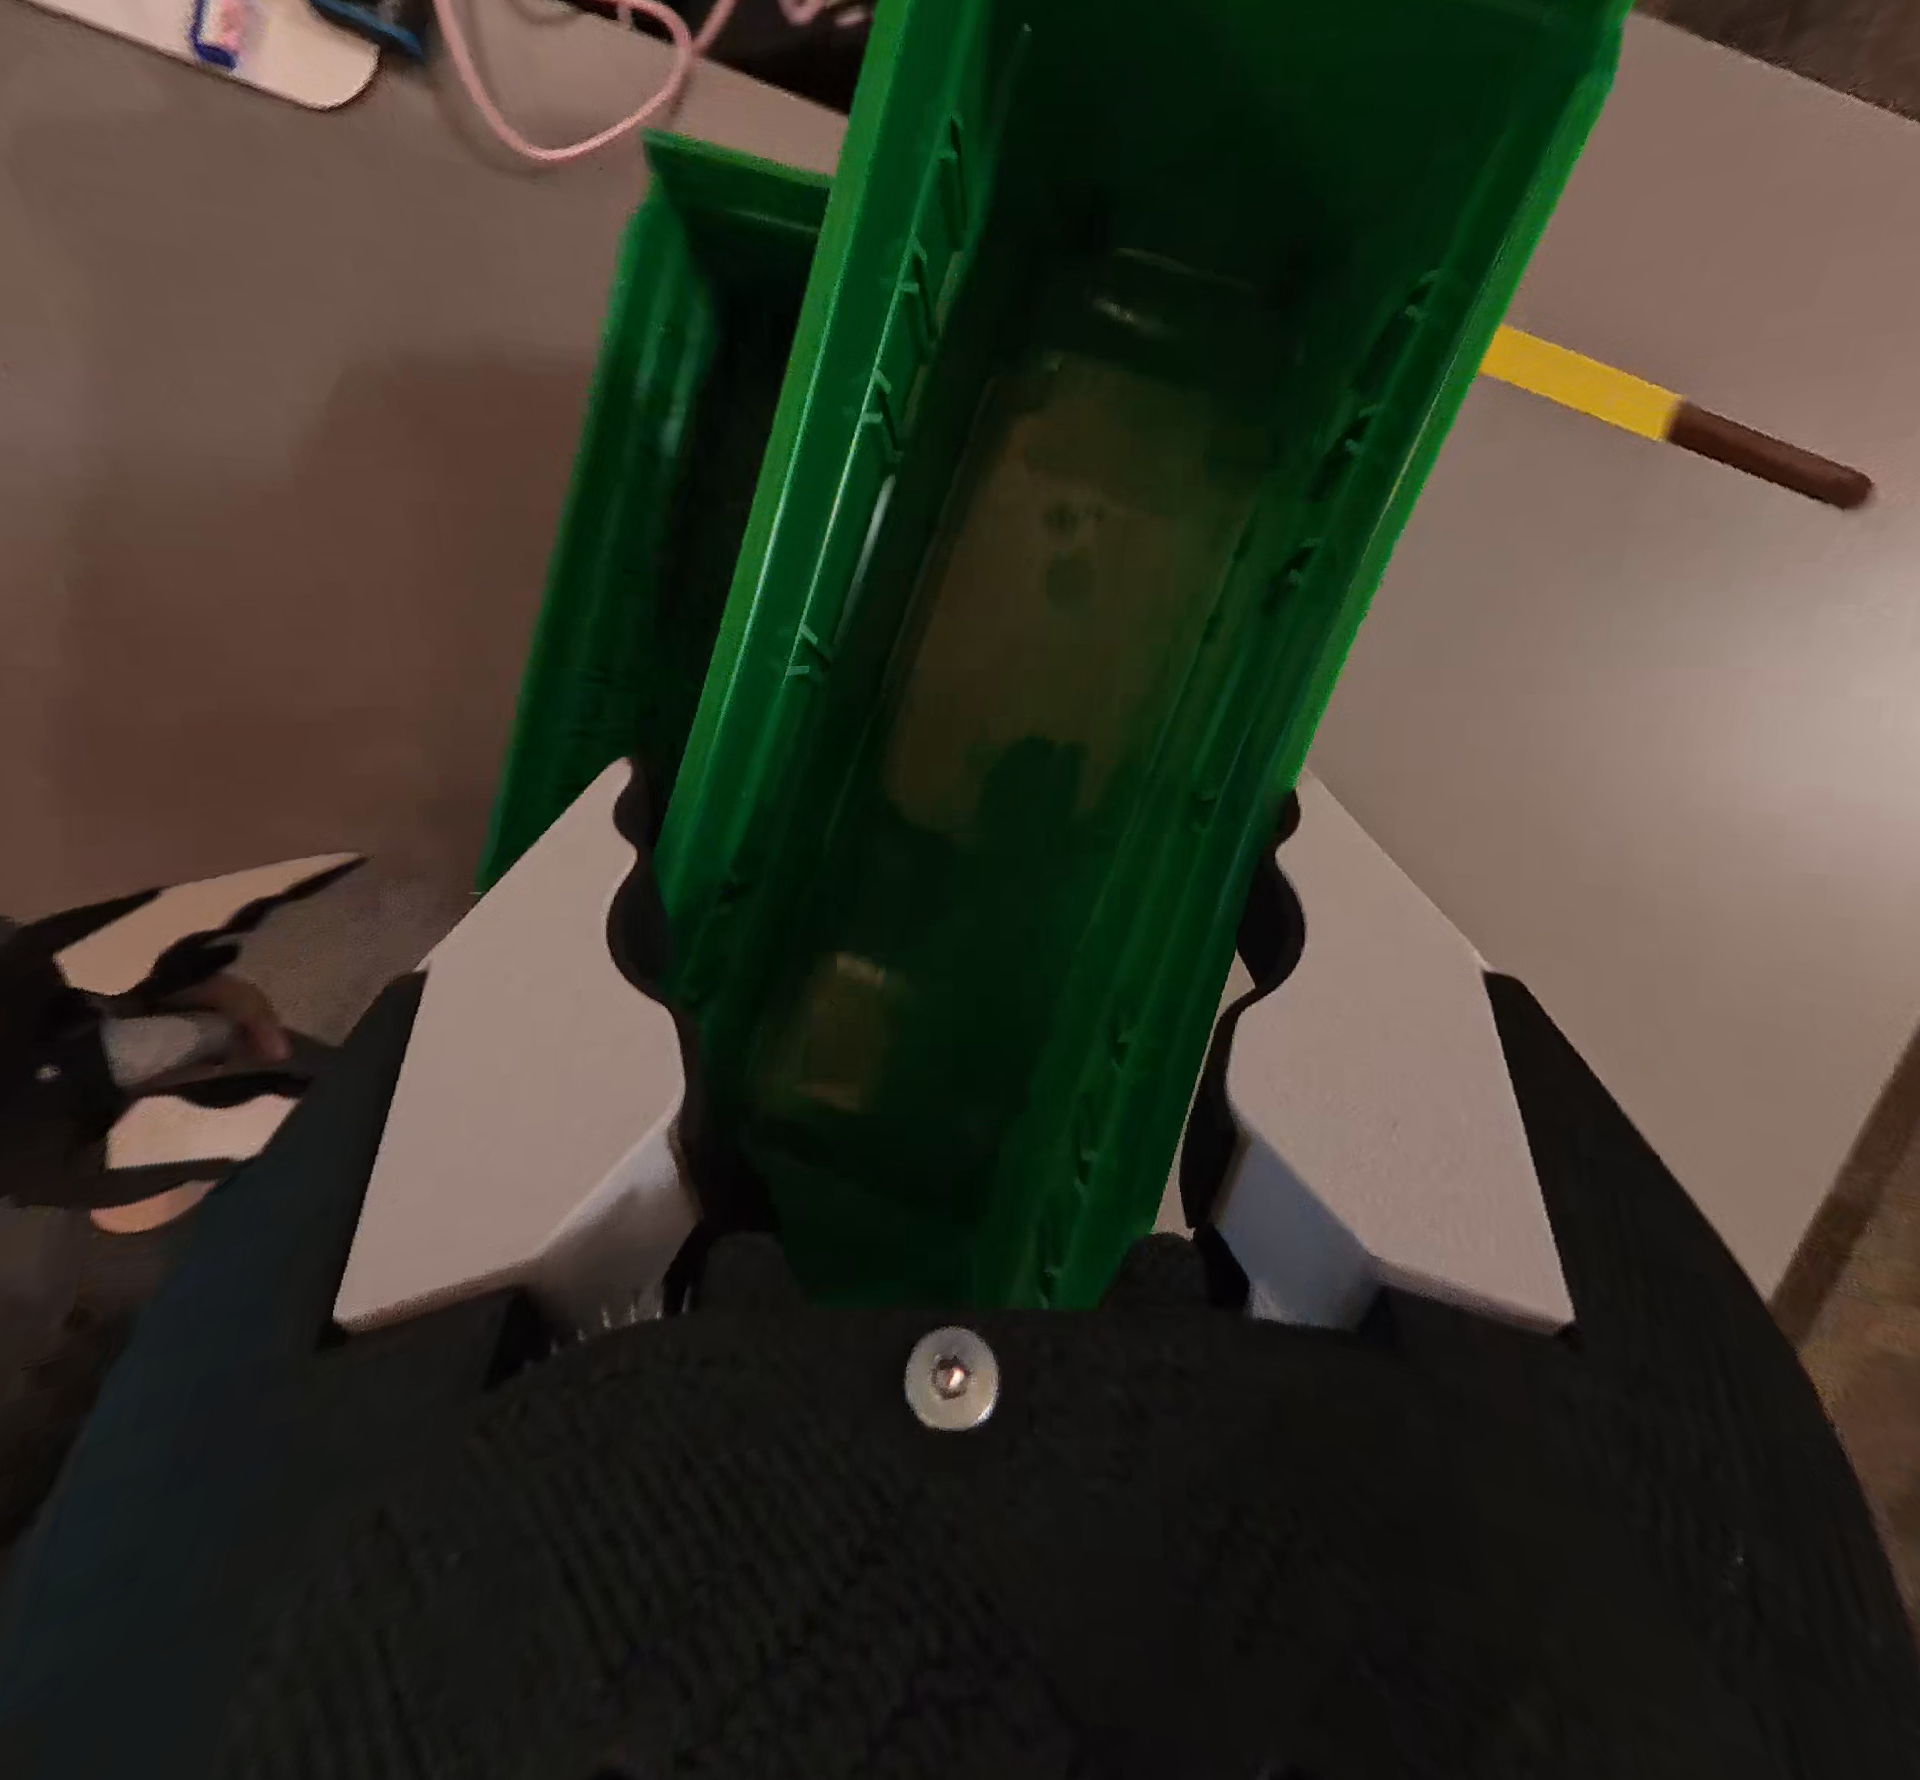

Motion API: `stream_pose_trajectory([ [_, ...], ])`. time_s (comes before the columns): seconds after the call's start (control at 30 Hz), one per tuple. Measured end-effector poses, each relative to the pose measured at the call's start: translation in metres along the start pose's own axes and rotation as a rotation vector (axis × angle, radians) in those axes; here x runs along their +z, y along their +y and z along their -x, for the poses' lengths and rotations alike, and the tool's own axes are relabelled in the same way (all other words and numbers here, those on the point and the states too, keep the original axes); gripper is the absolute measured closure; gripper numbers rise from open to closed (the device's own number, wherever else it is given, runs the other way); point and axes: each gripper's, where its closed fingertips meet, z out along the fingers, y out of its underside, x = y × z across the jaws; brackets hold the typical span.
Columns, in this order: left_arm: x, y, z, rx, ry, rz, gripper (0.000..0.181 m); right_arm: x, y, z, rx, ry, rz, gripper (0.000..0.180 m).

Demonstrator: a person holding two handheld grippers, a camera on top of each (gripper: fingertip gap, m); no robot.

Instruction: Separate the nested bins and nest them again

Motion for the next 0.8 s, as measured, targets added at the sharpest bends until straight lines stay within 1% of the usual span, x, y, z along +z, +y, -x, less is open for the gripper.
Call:
stream_pose_trajectory([
  [0.1,0.002,0.002,0.000,0.005,-0.006,0.009,0.093,-0.006,0.021,-0.057,0.061,0.024,-0.031,0.066],
  [0.2,0.006,0.005,0.003,0.008,-0.023,0.023,0.092,0.000,0.050,-0.119,0.094,0.077,-0.053,0.067],
  [0.3,0.010,0.008,0.005,0.006,-0.033,0.028,0.091,0.018,0.088,-0.175,0.127,0.098,-0.033,0.066],
  [0.37,0.014,0.010,0.001,0.006,-0.002,0.032,0.093,0.035,0.118,-0.205,0.150,0.089,0.009,0.065],
  [0.43,0.019,0.014,-0.002,-0.008,0.023,0.041,0.092,0.054,0.141,-0.231,0.201,0.080,0.020,0.066],
  [0.57,0.028,0.023,-0.002,-0.015,0.020,0.077,0.089,0.094,0.173,-0.268,0.256,0.069,-0.018,0.065],
  [0.73,0.035,0.032,-0.001,-0.027,0.024,0.106,0.088,0.129,0.194,-0.287,0.126,0.073,-0.029,0.064],
  [0.8,0.037,0.035,-0.001,-0.030,0.024,0.114,0.088,0.137,0.196,-0.290,0.136,0.057,-0.051,0.063],
])
